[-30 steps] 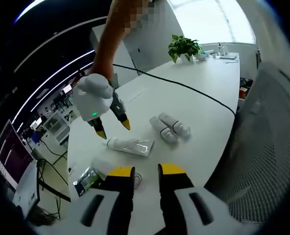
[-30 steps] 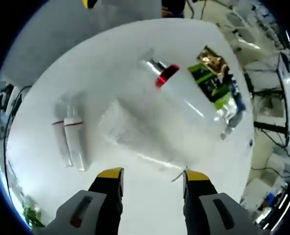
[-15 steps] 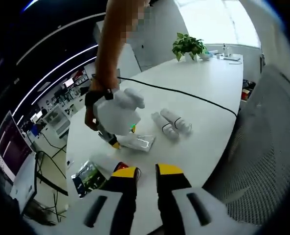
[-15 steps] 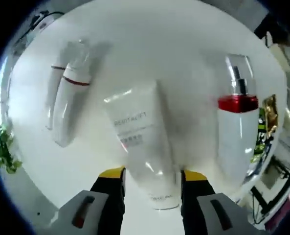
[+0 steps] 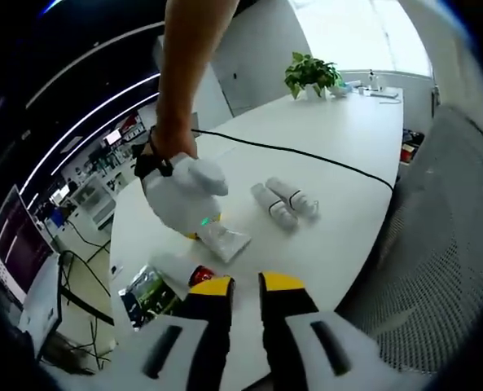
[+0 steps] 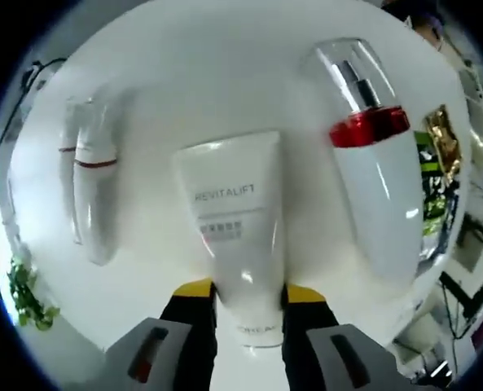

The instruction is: Arrange the skincare products in the storage area until every visible bottle or jar stands upright without overlapping.

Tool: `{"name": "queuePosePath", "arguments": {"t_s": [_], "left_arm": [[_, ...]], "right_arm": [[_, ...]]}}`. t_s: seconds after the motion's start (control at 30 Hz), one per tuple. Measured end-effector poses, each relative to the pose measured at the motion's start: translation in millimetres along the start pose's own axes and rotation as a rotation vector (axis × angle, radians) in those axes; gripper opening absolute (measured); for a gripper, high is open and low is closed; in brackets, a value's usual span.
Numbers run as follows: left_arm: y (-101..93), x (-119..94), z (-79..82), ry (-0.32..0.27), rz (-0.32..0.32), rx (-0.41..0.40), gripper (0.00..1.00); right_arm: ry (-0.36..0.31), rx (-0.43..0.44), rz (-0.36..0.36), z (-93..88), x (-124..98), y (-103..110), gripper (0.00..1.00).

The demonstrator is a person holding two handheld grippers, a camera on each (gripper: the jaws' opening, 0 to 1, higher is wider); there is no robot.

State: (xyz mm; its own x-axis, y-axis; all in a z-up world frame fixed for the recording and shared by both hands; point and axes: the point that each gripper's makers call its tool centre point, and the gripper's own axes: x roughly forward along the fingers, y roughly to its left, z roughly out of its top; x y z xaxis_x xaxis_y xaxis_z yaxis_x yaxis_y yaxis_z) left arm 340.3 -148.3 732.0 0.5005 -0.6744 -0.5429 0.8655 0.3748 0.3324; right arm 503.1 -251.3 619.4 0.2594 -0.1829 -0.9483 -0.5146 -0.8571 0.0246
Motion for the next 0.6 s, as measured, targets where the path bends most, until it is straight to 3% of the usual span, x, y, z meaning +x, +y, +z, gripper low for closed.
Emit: {"name": "queuePosePath", "arguments": {"t_s": [0.2,0.3,0.4,0.6], "left_arm": [[6.4,-3,7.6,-0.047,0.022,-0.038,0.11],[2.8,-1,4.7,-0.035,0.012,-0.020,0.11],[2.2,-1,3.0,-0.028,0.010,-0.022,0.11],[4.2,-2,5.2,-0.040,0.019,-0.025,0.14]], "right_arm": [[-0.007,0.060,-0.009,-4.8,-1,6,0.18],[-0.002,0.068,-0.021,-2.2,-3,5,0.17],[-0.035,0.189,-0.035,5.0,-7,2,0.16],[-0.052,0.273,-0.045,2.1,-21,-3,0.15]]}}
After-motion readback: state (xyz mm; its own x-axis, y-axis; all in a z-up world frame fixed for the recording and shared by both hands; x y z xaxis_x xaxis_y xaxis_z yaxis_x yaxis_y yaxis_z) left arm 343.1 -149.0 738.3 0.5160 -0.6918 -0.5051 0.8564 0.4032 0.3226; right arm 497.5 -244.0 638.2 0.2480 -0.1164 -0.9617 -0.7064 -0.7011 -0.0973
